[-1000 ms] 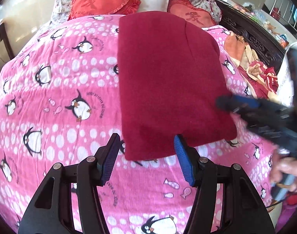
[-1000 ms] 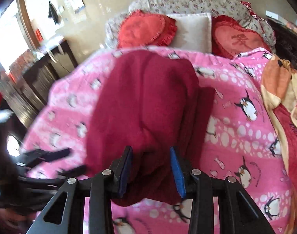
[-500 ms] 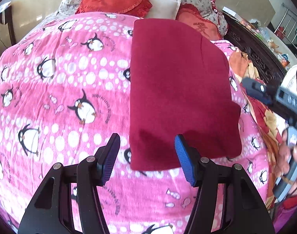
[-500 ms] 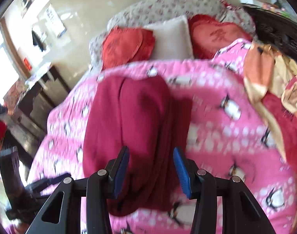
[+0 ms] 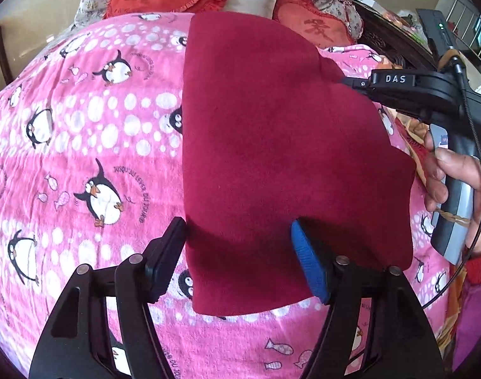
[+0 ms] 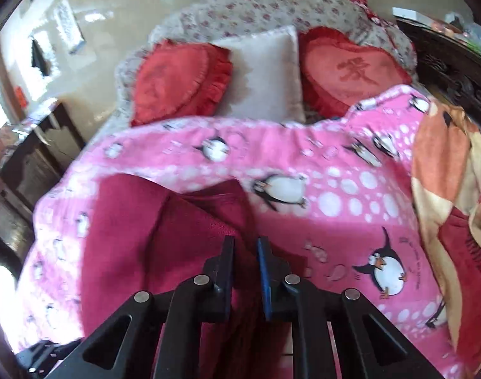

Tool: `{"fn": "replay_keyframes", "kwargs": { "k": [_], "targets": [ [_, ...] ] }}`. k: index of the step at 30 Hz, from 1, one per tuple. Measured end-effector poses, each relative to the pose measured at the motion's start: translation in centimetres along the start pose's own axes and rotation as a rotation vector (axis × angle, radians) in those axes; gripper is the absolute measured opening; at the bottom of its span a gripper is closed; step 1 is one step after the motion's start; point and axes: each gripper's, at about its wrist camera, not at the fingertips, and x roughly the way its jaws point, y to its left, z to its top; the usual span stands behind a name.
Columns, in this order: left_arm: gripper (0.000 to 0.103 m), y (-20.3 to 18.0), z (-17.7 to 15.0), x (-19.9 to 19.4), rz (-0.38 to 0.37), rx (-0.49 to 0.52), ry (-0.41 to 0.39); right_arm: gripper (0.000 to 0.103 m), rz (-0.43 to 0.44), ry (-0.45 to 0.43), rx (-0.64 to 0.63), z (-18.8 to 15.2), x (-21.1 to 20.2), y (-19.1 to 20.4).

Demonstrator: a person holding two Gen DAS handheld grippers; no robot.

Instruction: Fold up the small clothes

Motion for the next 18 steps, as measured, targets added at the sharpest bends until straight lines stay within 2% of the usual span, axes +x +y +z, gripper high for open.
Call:
{"fn": "replay_keyframes", "kwargs": {
  "k": [3,4,6,8,9,12,13,14,18],
  "targets": [
    [0.069,0.3,-0.6,0.0,0.011,0.024,0.005,0.013,0.068,-0.006,0.063,-0.7,-1.6,-1.0],
    [0.069,0.3,-0.8,-0.1,0.011,0.027,0.003,0.017,0.085,-0.014,0.077,-1.0,-2.9,-1.0],
    [0.069,0.4,-0.8,0.0,0.009,0.023,0.002,0.027,0.128,-0.023,0.081,-2.2,-5.8,-0.7],
    [0.069,0.3,-1.1,-0.1,0.013,0.023,-0.002,0.051,0.196,-0.013,0.042,-4.2,-8.0,0.6],
    [0.069,0.2,-1.1,-0.1,0.017,0.023,-0.004,0.053,0.207,-0.006,0.022,-5.1,-8.7,1.4],
    [0.069,-0.1,-1.1,-0.2,0.034,0.021,-0.010,0.050,0.161,0.062,-0.023,-7.7,-8.2,3.4],
    [0.069,-0.2,-1.1,-0.4,0.037,0.022,-0.011,0.030,0.149,0.085,-0.045,-8.4,-7.5,3.8],
    [0.069,-0.2,-1.2,-0.5,0.040,0.023,-0.008,0.019,0.130,0.102,-0.065,-8.9,-6.9,3.9],
    [0.069,-0.3,-1.2,-1.1,0.060,0.039,-0.017,0.016,0.140,0.067,0.016,-10.4,-7.1,2.2]
  ]
}}
